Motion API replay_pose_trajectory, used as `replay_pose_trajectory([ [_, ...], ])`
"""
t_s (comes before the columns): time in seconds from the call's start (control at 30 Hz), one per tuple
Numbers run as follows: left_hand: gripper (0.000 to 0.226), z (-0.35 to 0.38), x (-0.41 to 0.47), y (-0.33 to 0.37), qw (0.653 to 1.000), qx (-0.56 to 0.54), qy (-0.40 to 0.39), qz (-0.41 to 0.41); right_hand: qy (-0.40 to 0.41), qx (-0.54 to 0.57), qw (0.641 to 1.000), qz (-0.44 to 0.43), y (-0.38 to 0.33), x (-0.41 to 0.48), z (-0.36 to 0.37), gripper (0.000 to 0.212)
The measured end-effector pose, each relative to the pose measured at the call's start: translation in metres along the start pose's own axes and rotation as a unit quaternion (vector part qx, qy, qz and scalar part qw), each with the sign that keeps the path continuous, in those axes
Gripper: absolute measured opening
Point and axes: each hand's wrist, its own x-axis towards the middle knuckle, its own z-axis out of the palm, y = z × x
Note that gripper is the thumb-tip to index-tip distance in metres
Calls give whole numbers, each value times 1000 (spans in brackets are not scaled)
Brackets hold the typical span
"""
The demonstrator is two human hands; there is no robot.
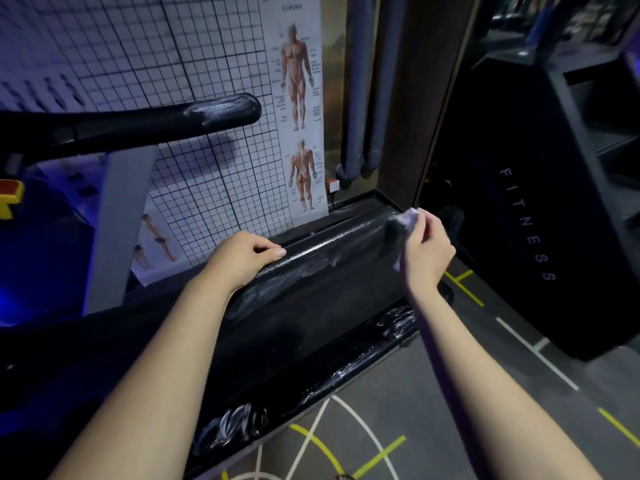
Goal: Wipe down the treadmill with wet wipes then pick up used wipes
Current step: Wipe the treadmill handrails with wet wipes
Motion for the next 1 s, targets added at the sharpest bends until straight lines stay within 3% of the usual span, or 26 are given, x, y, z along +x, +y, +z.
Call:
replay_pose_trajectory([
  [0.1,17,0,0,1,1000,-3,0,-3,-81,-11,995,-59,-1,-23,30,24],
  [0.2,17,0,0,3,1000,-8,-3,-6,-125,38,991,-11,-13,-83,42,26],
  [0.33,5,-1,1,0,1000,-9,0,-10,-207,104,970,-67,-30,-138,37,25],
  [0.47,13,0,-1,-1,1000,-11,6,-6,-140,157,977,-31,-28,-109,22,19],
  [0.63,18,2,-2,0,1000,-21,15,-10,36,118,985,120,-13,-6,8,22],
  [0.7,17,2,-3,0,1000,-23,17,-9,53,108,986,119,-7,16,9,24],
  [0.9,16,-1,-5,4,1000,-8,7,-17,-142,107,984,-28,-13,-55,30,18],
  [1.0,20,-3,-8,7,1000,7,9,-4,-198,166,966,-23,-25,-92,20,20],
])
